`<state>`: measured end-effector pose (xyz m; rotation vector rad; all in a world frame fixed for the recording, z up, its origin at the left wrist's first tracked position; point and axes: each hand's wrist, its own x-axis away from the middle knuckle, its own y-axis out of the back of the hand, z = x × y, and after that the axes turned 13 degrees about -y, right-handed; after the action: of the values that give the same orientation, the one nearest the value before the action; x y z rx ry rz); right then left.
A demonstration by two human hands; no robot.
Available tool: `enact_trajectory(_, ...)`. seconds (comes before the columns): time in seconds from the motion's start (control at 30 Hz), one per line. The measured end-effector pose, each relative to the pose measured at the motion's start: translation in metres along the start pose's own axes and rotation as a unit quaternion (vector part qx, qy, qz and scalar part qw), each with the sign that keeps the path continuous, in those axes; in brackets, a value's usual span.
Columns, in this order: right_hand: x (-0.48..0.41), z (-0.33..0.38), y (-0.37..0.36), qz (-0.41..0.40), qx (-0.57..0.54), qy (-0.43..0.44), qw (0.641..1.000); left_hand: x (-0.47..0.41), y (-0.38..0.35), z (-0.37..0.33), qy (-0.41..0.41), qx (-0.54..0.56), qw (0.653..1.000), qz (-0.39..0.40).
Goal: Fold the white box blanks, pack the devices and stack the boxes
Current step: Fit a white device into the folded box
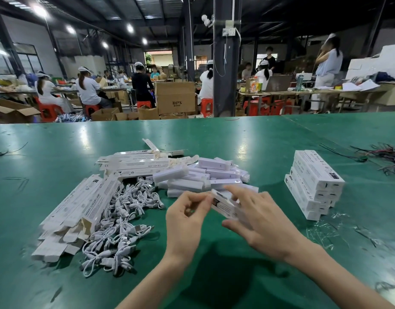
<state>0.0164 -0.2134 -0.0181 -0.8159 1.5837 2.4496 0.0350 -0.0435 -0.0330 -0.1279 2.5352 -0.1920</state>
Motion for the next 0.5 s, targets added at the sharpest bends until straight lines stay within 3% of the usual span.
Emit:
enact_trajectory(0.1, -0.005, -0.012, 0.008, -0.053, 0.080, -0.040, 0.995, -0.018, 0.014, 0.007, 0.136, 0.068, 0.982, -0.114)
enact_trajectory(0.13, -0.006, -0.015, 0.013, -0.056, 0.065, -0.064, 0.994, -0.024, 0.021, 0.009, 0.175, 0.092, 0.970, -0.142)
enact_trajectory(0.2, -0.006, -0.018, 0.022, -0.041, -0.085, -0.115, 0.989, -0.031, 0.031, 0.012, 0.235, 0.119, 0.950, -0.169)
enact_trajectory(0.3, -0.005, -0.014, 0.023, 0.028, -0.355, -0.129, 0.925, -0.030, 0.033, 0.018, 0.289, 0.111, 0.940, -0.144)
enact_trajectory(0.5, 0.004, 0.008, 0.005, 0.036, -0.426, -0.031, 0.903, -0.009, 0.003, 0.030, 0.311, 0.059, 0.949, -0.009)
